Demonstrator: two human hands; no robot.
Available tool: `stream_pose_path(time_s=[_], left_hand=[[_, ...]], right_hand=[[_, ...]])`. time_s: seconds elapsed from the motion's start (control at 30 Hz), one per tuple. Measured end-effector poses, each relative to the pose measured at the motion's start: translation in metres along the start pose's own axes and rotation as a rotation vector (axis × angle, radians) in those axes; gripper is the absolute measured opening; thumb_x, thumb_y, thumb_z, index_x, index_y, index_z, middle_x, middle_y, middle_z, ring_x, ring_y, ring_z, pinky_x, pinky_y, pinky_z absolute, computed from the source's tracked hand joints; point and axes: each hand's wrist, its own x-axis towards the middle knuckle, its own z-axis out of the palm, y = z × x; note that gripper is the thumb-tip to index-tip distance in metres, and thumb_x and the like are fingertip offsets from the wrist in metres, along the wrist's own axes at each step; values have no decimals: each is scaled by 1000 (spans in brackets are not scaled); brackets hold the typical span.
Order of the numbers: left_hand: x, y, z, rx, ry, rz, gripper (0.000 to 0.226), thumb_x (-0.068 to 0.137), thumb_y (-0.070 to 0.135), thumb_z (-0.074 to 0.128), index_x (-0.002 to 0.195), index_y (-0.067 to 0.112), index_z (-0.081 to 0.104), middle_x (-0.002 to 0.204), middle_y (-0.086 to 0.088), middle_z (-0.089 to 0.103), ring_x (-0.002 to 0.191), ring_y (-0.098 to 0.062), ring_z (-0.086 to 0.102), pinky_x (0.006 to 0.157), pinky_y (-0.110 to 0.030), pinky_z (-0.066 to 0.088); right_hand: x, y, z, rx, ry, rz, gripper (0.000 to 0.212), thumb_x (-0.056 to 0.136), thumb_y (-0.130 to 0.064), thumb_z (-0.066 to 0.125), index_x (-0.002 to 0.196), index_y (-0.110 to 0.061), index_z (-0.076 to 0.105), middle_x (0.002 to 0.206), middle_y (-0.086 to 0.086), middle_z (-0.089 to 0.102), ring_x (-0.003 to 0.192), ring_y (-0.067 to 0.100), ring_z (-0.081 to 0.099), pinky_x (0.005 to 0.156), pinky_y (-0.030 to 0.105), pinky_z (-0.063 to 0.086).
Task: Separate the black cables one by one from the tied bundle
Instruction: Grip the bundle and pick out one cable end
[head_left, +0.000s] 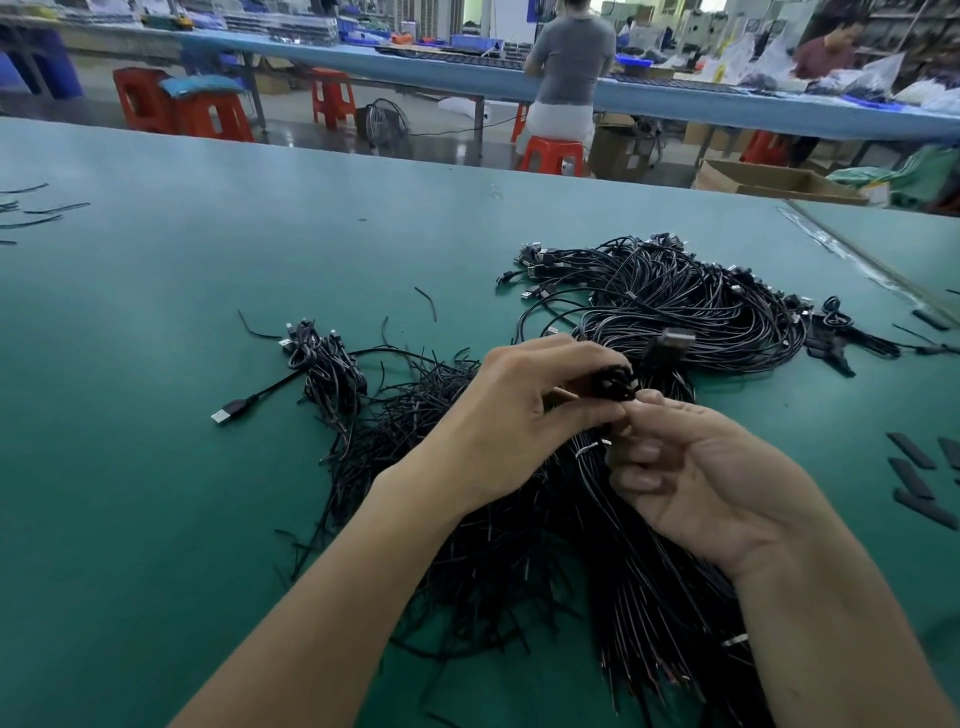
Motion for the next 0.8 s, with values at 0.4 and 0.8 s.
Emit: stream_pose_path(time_s=[0.4,0.8], left_hand=[[9,-14,-43,-110,596,-481,12,93,19,67,93,28,60,79,4,70,62,-11,68,57,-21,52],[-14,-76,-92,211,1118,-709,45,91,25,72,133,14,59,115,-4,70,92,-15,66,94,-33,54]], right_hand=[[-2,3,3,-299,47,-248,8,92,-13,62,88,-19,61,88,8,76,60,11,63,47,19,43],[5,13,-13,-1184,376,-389,9,88,-20,70,86,-28,66,80,-10,68,74,7,64,60,16,45]])
